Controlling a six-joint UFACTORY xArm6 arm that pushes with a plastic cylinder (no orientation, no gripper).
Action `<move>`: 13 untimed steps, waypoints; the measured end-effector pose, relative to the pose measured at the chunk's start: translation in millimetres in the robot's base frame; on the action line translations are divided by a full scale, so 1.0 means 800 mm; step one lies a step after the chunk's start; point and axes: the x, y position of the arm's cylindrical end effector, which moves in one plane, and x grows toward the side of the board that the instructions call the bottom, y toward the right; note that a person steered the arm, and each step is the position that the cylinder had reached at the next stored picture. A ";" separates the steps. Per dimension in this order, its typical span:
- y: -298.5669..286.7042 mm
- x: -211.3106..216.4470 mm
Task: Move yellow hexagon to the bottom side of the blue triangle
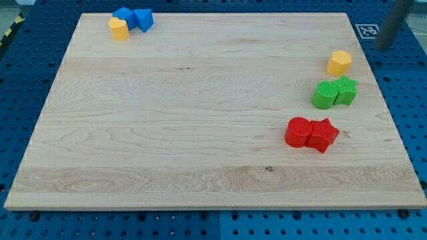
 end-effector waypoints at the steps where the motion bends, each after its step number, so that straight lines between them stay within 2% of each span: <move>1: 0.002 0.010; 3: -0.039 0.061; 6: -0.260 0.055; 7: -0.236 0.043; 9: -0.109 0.049; 10: -0.118 0.029; 11: -0.215 0.027; 12: -0.268 0.026; 13: -0.208 0.028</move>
